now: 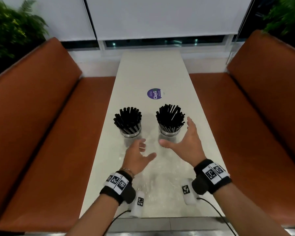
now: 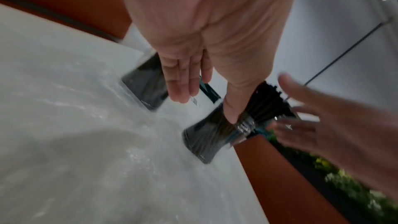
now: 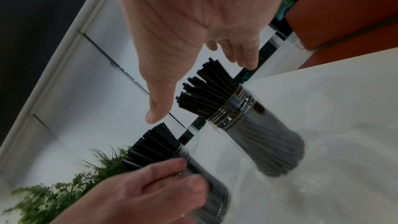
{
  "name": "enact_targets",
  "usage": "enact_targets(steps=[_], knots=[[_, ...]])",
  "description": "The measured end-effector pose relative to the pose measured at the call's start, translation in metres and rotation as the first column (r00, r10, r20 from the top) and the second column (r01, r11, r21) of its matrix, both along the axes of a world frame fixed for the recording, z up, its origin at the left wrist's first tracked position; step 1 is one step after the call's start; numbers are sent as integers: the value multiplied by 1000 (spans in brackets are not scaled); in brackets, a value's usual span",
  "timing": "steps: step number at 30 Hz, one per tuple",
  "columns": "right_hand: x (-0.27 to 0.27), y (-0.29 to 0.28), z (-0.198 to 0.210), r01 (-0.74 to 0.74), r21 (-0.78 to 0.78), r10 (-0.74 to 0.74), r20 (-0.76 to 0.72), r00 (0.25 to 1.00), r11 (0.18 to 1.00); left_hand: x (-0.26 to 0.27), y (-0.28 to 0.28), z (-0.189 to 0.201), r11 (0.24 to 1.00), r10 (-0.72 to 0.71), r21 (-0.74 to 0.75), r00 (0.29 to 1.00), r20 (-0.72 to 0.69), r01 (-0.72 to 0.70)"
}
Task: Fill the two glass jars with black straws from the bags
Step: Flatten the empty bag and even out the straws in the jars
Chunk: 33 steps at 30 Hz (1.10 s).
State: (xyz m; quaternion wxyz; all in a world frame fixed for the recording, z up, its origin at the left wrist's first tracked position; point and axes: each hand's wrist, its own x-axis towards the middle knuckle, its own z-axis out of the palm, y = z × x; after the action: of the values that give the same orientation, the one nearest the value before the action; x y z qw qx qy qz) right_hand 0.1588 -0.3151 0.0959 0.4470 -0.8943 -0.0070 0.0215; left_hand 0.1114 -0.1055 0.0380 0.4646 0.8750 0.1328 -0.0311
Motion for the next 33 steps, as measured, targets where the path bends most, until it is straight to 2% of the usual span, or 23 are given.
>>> enact_targets(steps=[2, 4, 6, 7, 8, 9, 11, 13, 14, 15, 16, 17, 18, 19, 21, 22, 26, 30, 33], knots=[[21, 17, 5, 12, 15, -12, 21, 1000, 1000, 26, -20, -8, 997, -72, -24, 996, -57, 71], [38, 30, 5, 27, 1, -27, 40, 999, 1000, 47, -34, -8, 991, -120, 54, 990, -80, 124], [50, 38, 1, 29, -26, -27, 71, 997, 999, 69, -41, -6, 980, -183, 87, 982, 37, 179], [54, 42, -1, 25, -42, -22, 87, 996, 999, 80, -47, -9, 970, -210, -101, 973, 91, 219], [58, 46, -2, 21, -60, -15, 100, 995, 998, 89, -50, -9, 930, -158, -301, 968, 194, 212], [62, 49, -3, 16, -83, -7, 115, 993, 996, 98, -54, -9, 865, -70, -470, 969, 235, 177], [71, 56, -2, 8, -149, 13, 137, 990, 989, 104, -64, -4, 800, -1, -582, 971, 237, 143], [80, 62, 0, -11, -219, 44, 144, 989, 976, 108, -71, 4, 771, 109, -637, 982, 154, 14], [86, 65, 1, -23, -256, 62, 145, 987, 967, 109, -75, 8, 786, 120, -618, 984, 135, -11], [92, 68, 2, -40, -299, 87, 146, 985, 953, 111, -77, 0, 872, 67, -490, 983, 169, 25], [98, 70, 3, -59, -346, 117, 150, 982, 936, 110, -78, -2, 979, -1, -200, 985, 172, 35], [103, 71, 2, -76, -379, 147, 162, 976, 922, 112, -79, -9, 994, -102, -26, 984, 143, 107], [108, 71, 2, -87, -393, 170, 181, 969, 915, 114, -81, -17, 996, -87, -25, 993, 81, 89], [111, 70, 1, -97, -390, 188, 204, 961, 916, 115, -82, -22, 998, -4, -60, 999, 52, 7], [118, 66, -1, -122, -354, 221, 255, 941, 927, 114, -81, -25, 980, 151, -147, 982, 111, -134], [121, 64, -1, -142, -329, 239, 274, 932, 933, 115, -81, -24, 976, 175, -157, 974, 147, -151], [135, 48, 6, -275, -242, 336, 267, 903, 931, 121, -76, -26, 990, 110, -107, 985, 131, -96], [137, 24, 9, -322, -132, 348, 328, 878, 938, 120, -67, -27, 989, 96, -126, 987, 130, -80], [135, 11, 5, -377, -144, 404, 332, 852, 915, 120, -63, -27, 991, 77, -122, 985, 154, -58]])
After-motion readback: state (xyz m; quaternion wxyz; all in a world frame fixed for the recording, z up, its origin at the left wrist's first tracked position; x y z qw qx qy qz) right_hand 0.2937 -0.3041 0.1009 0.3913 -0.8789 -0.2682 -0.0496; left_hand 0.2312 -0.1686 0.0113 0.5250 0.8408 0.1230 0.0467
